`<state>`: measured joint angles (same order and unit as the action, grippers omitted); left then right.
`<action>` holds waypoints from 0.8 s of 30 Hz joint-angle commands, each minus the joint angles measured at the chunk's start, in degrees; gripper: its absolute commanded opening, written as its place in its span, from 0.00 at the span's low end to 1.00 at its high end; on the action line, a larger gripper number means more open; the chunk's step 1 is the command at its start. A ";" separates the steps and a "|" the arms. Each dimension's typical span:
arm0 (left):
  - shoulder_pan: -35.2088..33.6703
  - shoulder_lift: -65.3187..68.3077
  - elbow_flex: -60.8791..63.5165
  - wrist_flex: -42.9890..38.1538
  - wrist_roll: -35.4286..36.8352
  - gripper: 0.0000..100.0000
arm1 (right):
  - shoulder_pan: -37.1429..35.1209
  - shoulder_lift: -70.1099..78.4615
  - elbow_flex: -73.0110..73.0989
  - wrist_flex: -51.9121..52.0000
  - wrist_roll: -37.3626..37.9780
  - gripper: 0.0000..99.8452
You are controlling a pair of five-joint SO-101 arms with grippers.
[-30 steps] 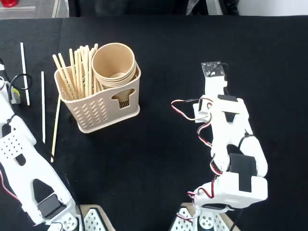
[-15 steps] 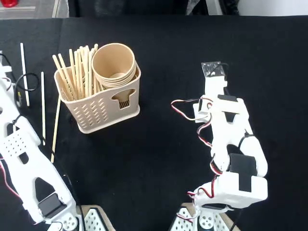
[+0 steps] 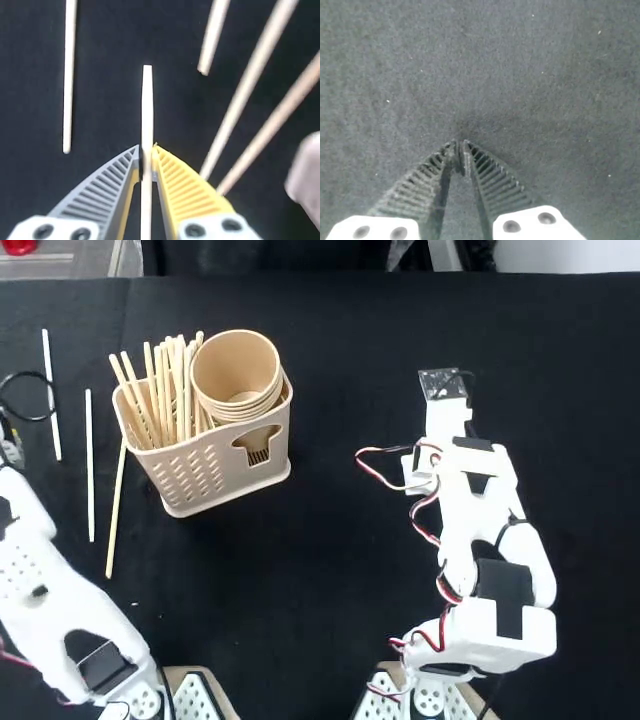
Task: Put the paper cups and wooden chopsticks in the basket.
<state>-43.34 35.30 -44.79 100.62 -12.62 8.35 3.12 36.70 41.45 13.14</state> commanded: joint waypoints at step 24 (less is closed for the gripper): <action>19.82 -129.93 108.26 -100.13 19.52 0.03 | 0.44 -0.57 -0.31 -0.35 0.53 0.01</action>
<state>-27.87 -76.88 46.81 23.52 6.11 8.35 3.12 36.70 41.45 13.14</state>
